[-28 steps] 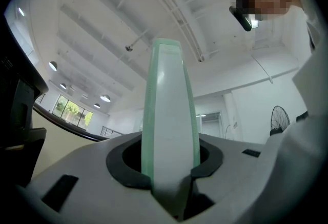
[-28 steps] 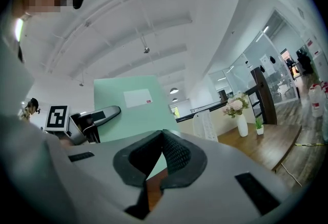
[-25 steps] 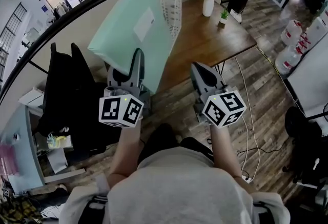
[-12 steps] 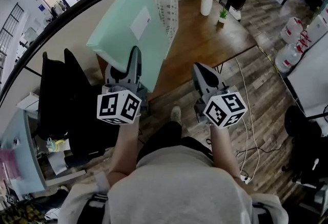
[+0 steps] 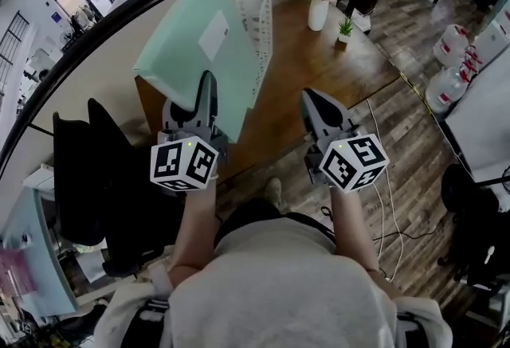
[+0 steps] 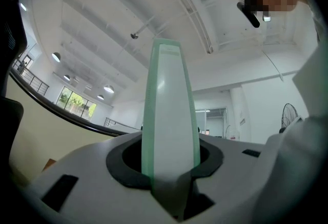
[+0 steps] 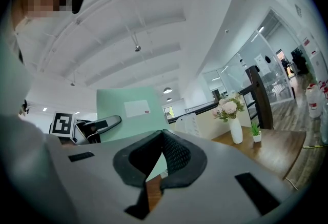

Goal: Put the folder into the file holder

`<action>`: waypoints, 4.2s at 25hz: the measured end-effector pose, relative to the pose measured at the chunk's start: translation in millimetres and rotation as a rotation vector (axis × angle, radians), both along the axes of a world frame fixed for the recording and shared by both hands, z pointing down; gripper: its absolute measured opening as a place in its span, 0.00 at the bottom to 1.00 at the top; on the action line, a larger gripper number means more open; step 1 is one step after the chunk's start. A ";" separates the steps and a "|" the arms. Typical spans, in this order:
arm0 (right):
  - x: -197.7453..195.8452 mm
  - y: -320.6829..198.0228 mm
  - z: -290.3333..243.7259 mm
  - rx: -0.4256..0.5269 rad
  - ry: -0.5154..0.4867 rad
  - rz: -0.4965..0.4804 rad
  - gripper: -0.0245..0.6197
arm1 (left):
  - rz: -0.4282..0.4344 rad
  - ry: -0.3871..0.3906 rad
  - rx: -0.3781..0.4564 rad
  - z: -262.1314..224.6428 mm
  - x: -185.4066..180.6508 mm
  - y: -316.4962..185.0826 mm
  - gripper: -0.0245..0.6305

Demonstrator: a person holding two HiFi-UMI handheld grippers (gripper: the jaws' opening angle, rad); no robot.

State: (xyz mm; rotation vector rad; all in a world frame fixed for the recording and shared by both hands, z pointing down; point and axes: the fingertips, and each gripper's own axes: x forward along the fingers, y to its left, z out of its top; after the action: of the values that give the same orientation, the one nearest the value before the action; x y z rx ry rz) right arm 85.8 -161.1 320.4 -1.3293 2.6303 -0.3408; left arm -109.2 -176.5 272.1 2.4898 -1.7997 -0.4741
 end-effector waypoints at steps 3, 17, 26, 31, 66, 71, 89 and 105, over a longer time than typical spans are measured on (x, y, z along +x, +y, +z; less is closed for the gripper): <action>-2.3 -18.0 -1.0 0.000 0.007 0.004 0.05 | 0.004 -0.008 -0.016 6.3 -5.6 -19.3 0.30; -9.8 -89.1 8.2 -0.035 0.031 0.023 0.05 | 0.040 -0.002 -0.035 22.2 -6.6 -89.3 0.30; -13.5 -119.5 13.4 -0.042 0.048 0.029 0.05 | 0.072 0.013 -0.029 29.7 -3.3 -117.8 0.30; -22.4 -128.0 14.5 -0.047 0.068 0.003 0.05 | 0.076 0.017 -0.027 31.9 -0.3 -129.2 0.30; -3.8 -150.4 36.0 -0.090 0.041 0.008 0.05 | 0.061 -0.031 0.037 37.3 28.1 -170.5 0.31; -5.0 -157.2 37.6 -0.091 0.051 -0.007 0.05 | 0.042 -0.036 0.028 48.6 30.2 -172.4 0.31; -14.0 -173.0 45.8 -0.099 0.067 -0.080 0.05 | 0.046 -0.045 -0.021 86.8 36.6 -179.5 0.32; -17.1 -192.8 48.8 -0.107 0.072 -0.138 0.05 | 0.041 -0.076 -0.080 114.2 44.4 -189.1 0.35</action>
State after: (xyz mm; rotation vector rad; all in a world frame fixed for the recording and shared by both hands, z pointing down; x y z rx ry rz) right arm 68.7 -353.8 369.1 -1.2142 2.8085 -0.4675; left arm -64.8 -365.5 386.3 2.5171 -1.7518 -0.3033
